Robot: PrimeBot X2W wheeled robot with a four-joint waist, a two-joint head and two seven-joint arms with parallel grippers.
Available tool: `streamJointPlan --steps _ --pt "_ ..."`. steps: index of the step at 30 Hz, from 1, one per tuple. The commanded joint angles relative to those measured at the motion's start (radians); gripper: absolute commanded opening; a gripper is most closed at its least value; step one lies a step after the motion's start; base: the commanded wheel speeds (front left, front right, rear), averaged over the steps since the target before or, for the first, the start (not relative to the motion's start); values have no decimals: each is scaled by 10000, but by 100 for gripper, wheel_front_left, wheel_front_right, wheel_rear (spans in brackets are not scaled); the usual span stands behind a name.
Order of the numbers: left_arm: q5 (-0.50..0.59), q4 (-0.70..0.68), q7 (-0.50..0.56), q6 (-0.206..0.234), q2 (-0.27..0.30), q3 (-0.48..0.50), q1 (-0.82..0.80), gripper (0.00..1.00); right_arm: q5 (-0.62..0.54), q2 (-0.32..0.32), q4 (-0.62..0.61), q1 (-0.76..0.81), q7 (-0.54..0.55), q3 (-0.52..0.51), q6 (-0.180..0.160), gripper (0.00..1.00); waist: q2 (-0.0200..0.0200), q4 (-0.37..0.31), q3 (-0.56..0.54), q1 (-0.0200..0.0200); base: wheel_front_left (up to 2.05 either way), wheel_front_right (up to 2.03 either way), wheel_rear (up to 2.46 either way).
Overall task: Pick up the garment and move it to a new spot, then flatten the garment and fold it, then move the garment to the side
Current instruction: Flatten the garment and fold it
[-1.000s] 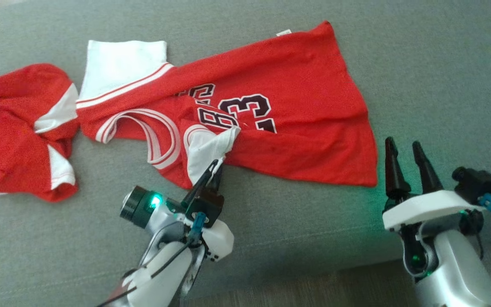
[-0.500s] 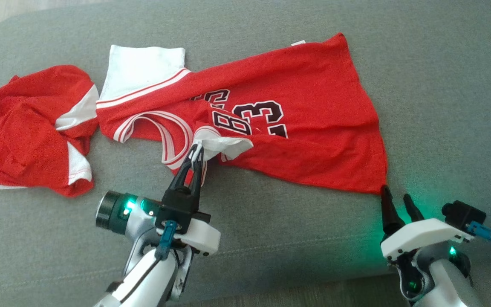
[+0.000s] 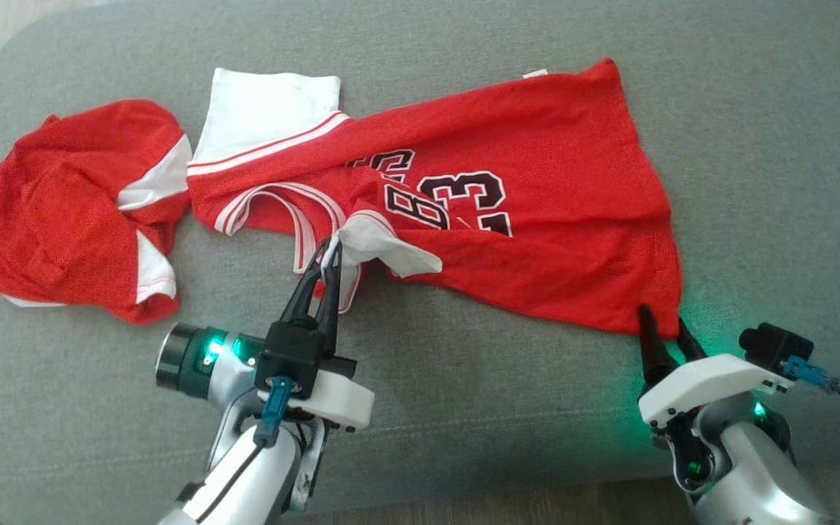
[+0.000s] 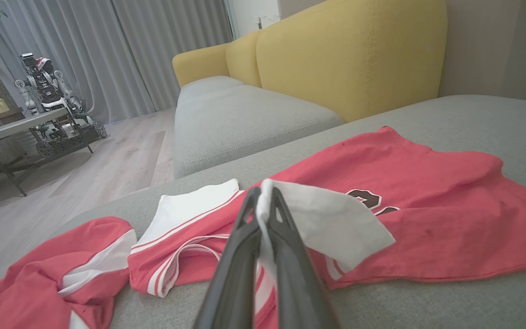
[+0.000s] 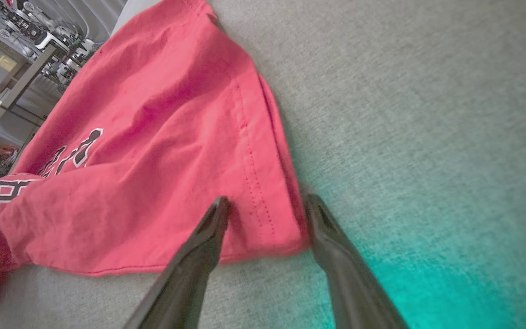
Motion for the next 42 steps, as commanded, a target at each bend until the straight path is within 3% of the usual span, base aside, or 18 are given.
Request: streamJointPlan --steps 1,7,16,24,32,36,42 --pt "65 -410 -53 -37 40 433 -143 0 -40 198 59 -129 205 534 4 0 0 40 -6 0 0 0 0" --pt "42 -640 -53 -44 96 753 -64 0 -727 87 -271 -405 16 782 4 0 0 55 -294 0 0 0 0" --pt "89 -1523 -53 -145 491 1386 -182 0 -2021 -1031 -1724 -1219 362 1086 4 0 0 -82 -952 0 0 0 0" --pt "-104 -2473 -53 -526 887 2150 -743 0 -2379 -2090 -3697 -2266 1652 1213 4 0 0 -252 -1689 0 0 0 0" --pt "-468 -3038 -53 -1329 1200 2691 -1701 0 -2546 -2855 -5438 -3137 3037 1313 4 0 0 -358 -1953 0 0 0 0" --pt "-674 -3242 -53 -1645 1377 2958 -2128 0 -2544 -3095 -6277 -3363 3963 811 4 0 0 -424 -2096 0 0 0 0" --pt "-989 -3572 277 -1971 1688 3272 -2955 0 -2731 -2839 -7428 -3445 6253 -716 4 0 0 -523 -2099 0 0 0 0"
